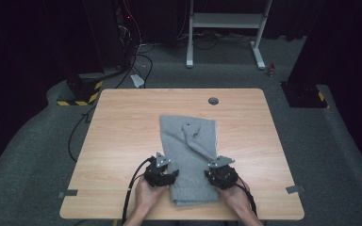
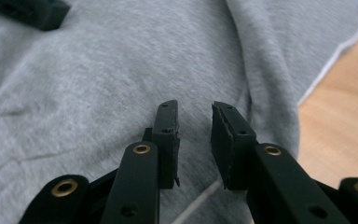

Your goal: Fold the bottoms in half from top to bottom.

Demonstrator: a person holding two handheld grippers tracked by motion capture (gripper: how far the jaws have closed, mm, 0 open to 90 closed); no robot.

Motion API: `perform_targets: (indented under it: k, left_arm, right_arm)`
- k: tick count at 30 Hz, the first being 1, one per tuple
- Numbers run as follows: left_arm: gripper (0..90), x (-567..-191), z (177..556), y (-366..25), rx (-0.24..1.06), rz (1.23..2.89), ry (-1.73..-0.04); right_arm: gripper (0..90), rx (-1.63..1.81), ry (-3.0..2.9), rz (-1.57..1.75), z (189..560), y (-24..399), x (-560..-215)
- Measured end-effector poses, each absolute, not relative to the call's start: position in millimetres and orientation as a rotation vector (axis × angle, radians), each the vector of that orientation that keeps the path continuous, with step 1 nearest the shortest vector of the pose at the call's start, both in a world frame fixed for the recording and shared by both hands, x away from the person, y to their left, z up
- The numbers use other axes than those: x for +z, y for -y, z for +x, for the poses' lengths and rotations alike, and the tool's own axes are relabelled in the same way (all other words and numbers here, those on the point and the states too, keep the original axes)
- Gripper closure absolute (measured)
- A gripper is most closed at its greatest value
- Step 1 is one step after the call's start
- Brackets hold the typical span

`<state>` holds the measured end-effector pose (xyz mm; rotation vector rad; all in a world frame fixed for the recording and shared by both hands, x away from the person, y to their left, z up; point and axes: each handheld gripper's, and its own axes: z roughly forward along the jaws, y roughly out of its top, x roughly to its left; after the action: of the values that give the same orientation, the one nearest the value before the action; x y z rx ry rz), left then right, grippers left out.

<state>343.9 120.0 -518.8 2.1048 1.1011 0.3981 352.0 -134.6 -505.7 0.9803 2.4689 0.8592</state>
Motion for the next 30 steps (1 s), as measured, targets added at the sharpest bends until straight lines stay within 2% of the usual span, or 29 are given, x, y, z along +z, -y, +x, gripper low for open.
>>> perform_targets:
  k: [2, 5, 12, 14, 16, 19, 21, 27, 30]
  left_arm:
    - [43.0, -517, 339, -122, 0.375, 2.114, -1.095]
    - [42.7, -513, 344, -123, 0.375, 2.067, -1.101]
    - [39.5, -508, 380, -117, 0.436, 2.047, -1.158]
    - [39.4, -511, 387, -113, 0.442, 2.067, -1.162]
    - [39.3, -515, 391, -111, 0.445, 2.075, -1.161]
    - [38.1, -518, 392, -111, 0.439, 2.07, -1.161]
    - [37.7, -518, 392, -110, 0.445, 2.082, -1.151]
    - [37.2, -521, 390, -113, 0.448, 2.064, -1.133]
    - [37.1, -522, 389, -113, 0.452, 2.055, -1.13]
  right_arm:
    - [69.6, 0.852, -2.489, 0.935, 339, 133, -505]
    - [64.0, 0.884, -2.476, 0.918, 338, 131, -499]
    - [51.0, 0.899, -2.37, 0.975, 378, 107, -475]
    - [50.3, 0.84, -2.378, 0.976, 390, 97, -477]
    - [54.5, 0.816, -2.387, 1.0, 398, 91, -481]
    - [72.9, 0.776, -2.414, 1.021, 408, 90, -489]
    - [80.5, 0.788, -2.412, 1.039, 412, 94, -489]
    - [83.2, 0.886, -2.321, 1.093, 412, 125, -472]
    - [83.0, 0.879, -2.302, 1.166, 417, 141, -477]
